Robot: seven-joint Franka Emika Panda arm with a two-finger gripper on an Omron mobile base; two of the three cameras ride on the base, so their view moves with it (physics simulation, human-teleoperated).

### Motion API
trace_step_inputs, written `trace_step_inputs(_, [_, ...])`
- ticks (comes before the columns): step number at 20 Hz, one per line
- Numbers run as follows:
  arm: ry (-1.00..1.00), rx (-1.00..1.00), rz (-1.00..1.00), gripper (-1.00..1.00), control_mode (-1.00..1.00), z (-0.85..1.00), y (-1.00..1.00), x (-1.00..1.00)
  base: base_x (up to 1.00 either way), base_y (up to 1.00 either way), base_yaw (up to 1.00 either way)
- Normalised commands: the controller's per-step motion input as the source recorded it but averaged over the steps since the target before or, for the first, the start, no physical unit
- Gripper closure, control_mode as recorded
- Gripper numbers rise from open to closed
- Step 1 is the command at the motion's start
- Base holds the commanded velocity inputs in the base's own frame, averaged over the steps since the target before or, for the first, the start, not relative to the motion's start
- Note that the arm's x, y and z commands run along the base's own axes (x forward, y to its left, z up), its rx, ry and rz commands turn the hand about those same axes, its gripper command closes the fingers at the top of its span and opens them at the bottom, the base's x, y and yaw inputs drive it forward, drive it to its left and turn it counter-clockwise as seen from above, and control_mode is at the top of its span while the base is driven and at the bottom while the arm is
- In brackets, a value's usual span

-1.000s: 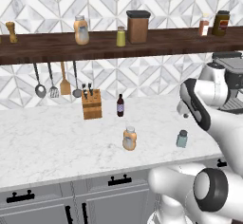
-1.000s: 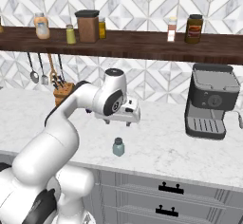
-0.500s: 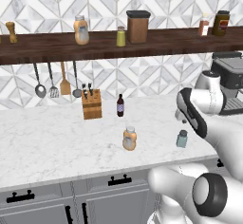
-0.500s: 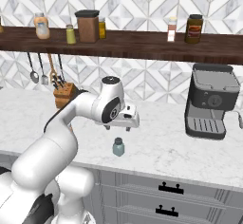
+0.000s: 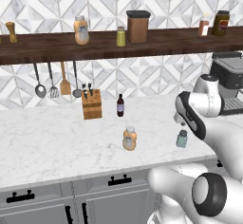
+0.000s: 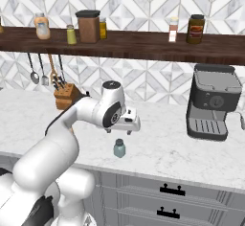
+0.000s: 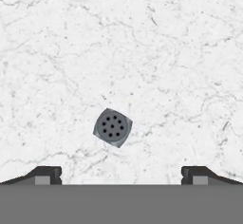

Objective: Put the shaker and condiment bottle from the counter next to their counterparts in the cabinet.

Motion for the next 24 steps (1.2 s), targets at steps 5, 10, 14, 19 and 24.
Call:
trace_step_inputs(5, [0.0,0.0,0.0,-1.0,-1.0,-0.19,0.0,0.14,0.0,0.0,0.0])
trace_step_inputs(10, [0.0,0.0,0.0,-1.0,-1.0,-0.19,0.0,0.13,0.0,0.0,0.0])
trace_step_inputs(14, [0.0,0.0,0.0,-1.0,-1.0,-0.22,0.0,0.07,0.0,0.0,0.0])
trace_step_inputs(19, [0.0,0.0,0.0,-1.0,-1.0,-0.23,0.0,0.0,0.0,0.0,0.0])
trace_step_inputs(24, [0.0,0.0,0.0,-1.0,-1.0,-0.25,0.0,0.0,0.0,0.0,0.0])
